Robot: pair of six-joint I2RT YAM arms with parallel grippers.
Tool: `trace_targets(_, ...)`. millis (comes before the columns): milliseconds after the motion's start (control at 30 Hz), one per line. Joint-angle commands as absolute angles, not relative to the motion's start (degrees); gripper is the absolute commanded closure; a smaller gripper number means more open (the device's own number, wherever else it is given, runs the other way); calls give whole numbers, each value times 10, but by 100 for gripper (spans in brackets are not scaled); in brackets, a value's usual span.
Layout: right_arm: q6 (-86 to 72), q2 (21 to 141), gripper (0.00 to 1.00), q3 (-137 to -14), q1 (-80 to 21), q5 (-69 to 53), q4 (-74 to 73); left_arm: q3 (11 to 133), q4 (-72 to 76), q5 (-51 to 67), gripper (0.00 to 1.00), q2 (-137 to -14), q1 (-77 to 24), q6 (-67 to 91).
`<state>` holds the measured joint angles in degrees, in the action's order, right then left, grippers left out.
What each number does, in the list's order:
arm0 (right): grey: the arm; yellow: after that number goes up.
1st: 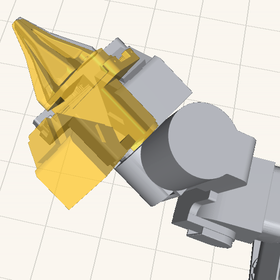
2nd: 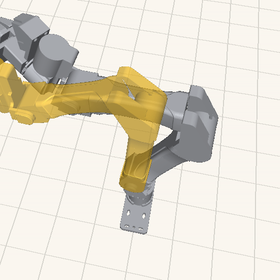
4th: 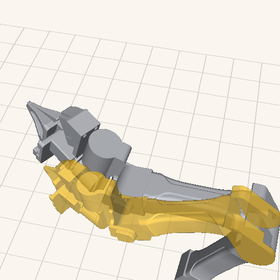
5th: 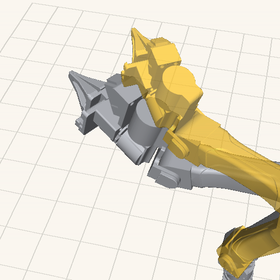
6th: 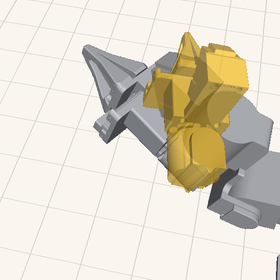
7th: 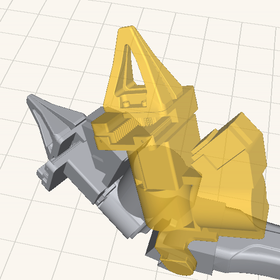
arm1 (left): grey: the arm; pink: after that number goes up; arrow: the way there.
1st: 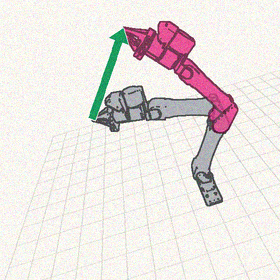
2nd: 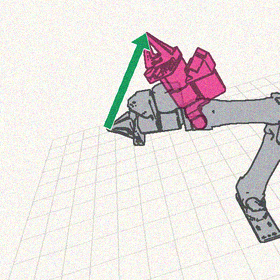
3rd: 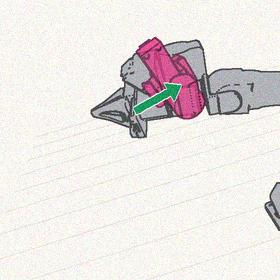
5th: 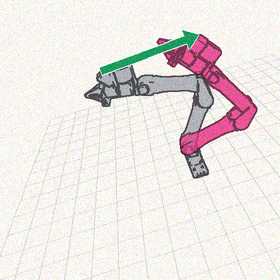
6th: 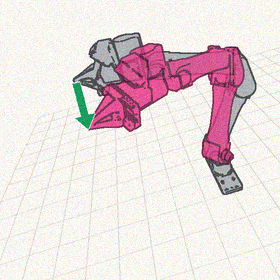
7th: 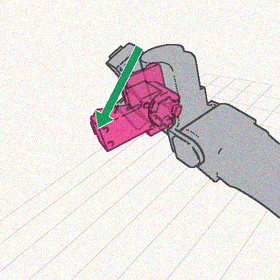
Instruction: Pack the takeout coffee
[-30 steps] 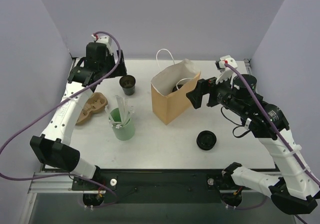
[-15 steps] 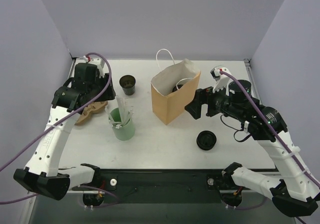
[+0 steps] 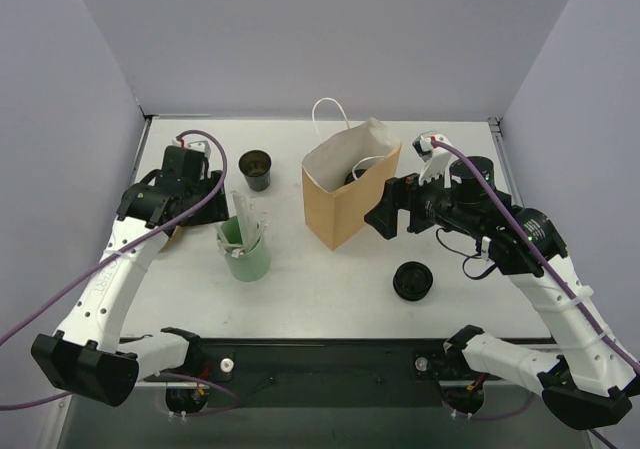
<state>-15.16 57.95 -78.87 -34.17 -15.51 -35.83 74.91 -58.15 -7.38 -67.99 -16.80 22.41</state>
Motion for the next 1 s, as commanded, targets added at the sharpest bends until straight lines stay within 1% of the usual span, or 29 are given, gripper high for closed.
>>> trace_targets(0, -161, 570, 7, -805, -341, -159, -363, 725, -579, -94, 37, -671, -165, 239)
trace_targets(233, -166, 570, 7, -808, -341, -159, -368, 673, -527, -62, 38, -660, -128, 238)
trace_targets(533, -170, 567, 8, -806, -341, -162, -373, 650, -456, -4, 47, -652, -113, 234)
trace_targets(633, -168, 567, 7, -806, -342, -161, -374, 646, -455, 0, 57, -648, -112, 236)
trace_targets(700, -168, 564, 7, -806, -341, -160, -375, 653, -461, -3, 59, -647, -112, 233)
trace_targets(733, -169, 564, 7, -806, -341, -159, -375, 656, -471, -5, 65, -648, -112, 232)
trace_targets(833, -168, 563, 8, -806, -342, -158, -376, 676, -496, -14, 75, -648, -112, 229)
trace_targets(967, -166, 562, 8, -810, -341, -157, -376, 714, -538, -25, 86, -650, -112, 226)
